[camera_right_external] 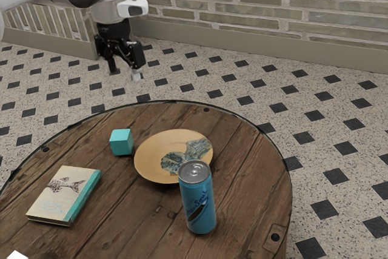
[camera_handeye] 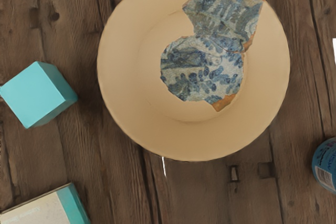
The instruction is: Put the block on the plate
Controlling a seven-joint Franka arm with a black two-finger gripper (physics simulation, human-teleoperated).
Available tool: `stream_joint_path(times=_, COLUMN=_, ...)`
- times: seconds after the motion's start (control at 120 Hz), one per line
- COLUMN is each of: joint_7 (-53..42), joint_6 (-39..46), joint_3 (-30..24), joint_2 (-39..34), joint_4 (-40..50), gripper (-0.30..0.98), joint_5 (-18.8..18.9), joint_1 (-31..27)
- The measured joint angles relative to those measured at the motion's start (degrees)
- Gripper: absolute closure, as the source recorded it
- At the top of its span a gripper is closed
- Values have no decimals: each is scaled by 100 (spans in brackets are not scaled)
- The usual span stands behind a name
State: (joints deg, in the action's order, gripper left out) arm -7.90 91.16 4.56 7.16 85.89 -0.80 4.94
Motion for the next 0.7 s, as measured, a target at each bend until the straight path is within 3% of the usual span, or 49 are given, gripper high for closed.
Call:
stream_joint_path(times=0.233, joint_7=-36, joint_6=127, joint_3=20, joint_2=67, joint_4=-13, gripper=0, joint_5=3, joint_1=-3)
stream_joint_path(times=0.417, joint_7=-177, joint_6=377, joint_3=19, joint_2=-403, joint_4=1295, gripper=0, joint_5=45, joint_1=-357)
stream_joint_path(times=0.7, joint_7=-2213, joint_6=1827, joint_3=19, joint_2=535, joint_4=1512, gripper=0, joint_5=378, joint_1=-1041)
